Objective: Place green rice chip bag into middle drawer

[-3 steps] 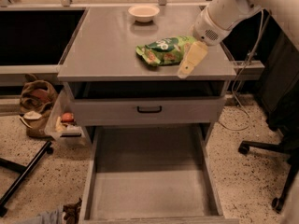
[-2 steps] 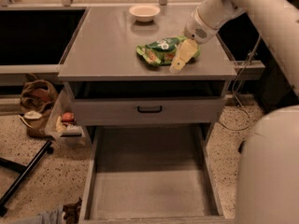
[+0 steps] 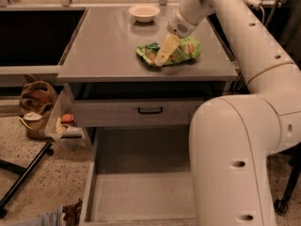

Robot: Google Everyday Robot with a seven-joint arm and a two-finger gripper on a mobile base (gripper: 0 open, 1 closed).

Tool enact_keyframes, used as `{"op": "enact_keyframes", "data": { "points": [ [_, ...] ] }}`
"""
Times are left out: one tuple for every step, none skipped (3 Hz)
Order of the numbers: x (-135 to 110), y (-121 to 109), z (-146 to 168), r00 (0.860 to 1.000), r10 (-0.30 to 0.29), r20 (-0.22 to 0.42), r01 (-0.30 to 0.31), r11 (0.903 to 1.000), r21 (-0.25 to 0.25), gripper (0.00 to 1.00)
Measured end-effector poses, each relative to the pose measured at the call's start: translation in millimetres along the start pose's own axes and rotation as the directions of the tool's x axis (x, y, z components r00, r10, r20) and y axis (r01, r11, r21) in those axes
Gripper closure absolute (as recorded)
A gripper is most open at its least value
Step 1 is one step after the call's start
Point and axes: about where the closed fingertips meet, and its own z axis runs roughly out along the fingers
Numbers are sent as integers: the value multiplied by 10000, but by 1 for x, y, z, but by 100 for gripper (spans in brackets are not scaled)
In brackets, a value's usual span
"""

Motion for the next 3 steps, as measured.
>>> {"op": "enact_keyframes", "data": {
  "points": [
    [-4,-11,18,9999,-106,-105,105,9999,-39,0],
    [13,-15,30,9996,274,-108,-276,9994,-213,0],
    [38,-17,36,9960,893,-41,-894,9952,-389,0]
  ]
}}
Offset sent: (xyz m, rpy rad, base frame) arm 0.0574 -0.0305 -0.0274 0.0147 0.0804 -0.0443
